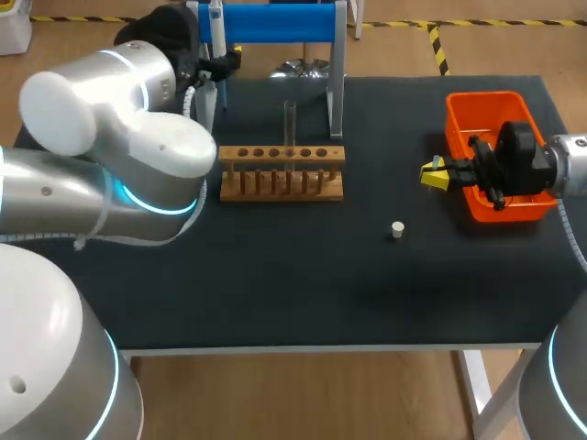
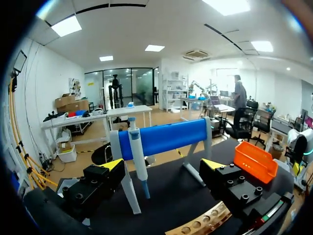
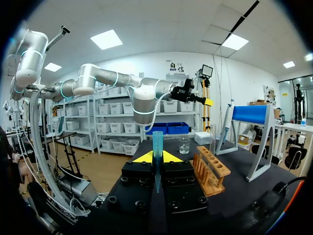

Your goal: Invert the test tube, pick up the pipette, mount the tip to pipette, aspirate from beaker and dispense into the tube, eject the tip, return the pipette, and cap with the stopper.

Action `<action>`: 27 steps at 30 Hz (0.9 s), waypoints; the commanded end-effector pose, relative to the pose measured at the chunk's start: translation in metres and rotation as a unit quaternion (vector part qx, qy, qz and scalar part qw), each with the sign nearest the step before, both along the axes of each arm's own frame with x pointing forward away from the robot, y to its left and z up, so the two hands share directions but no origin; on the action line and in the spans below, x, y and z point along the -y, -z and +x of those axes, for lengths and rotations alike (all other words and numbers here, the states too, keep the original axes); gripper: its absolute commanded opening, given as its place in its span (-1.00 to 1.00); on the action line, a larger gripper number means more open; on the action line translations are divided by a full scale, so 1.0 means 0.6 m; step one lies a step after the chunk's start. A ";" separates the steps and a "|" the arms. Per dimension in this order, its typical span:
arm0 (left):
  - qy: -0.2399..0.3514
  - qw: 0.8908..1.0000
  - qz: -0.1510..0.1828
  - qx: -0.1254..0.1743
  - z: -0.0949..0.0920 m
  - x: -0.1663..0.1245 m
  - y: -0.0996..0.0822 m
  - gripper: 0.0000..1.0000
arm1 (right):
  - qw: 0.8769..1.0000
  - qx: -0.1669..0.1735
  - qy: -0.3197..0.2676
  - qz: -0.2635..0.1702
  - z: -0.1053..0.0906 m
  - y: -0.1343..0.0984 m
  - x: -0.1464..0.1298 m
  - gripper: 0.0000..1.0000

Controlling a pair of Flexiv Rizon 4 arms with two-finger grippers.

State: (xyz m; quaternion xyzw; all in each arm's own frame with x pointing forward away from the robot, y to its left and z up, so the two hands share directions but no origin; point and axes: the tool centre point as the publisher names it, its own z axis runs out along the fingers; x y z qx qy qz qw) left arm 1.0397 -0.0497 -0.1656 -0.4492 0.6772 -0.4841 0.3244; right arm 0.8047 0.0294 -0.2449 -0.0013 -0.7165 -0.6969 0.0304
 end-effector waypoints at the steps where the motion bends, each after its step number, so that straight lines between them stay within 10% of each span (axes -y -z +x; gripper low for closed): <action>1: -0.115 0.993 0.031 0.019 0.015 0.014 0.006 1.00 | 1.000 0.000 0.001 -0.001 -0.002 -0.001 0.000 -1.00; 27: -0.185 0.982 0.013 0.043 0.083 0.014 0.022 1.00 | 1.000 0.000 0.001 -0.001 -0.002 -0.001 0.000 -1.00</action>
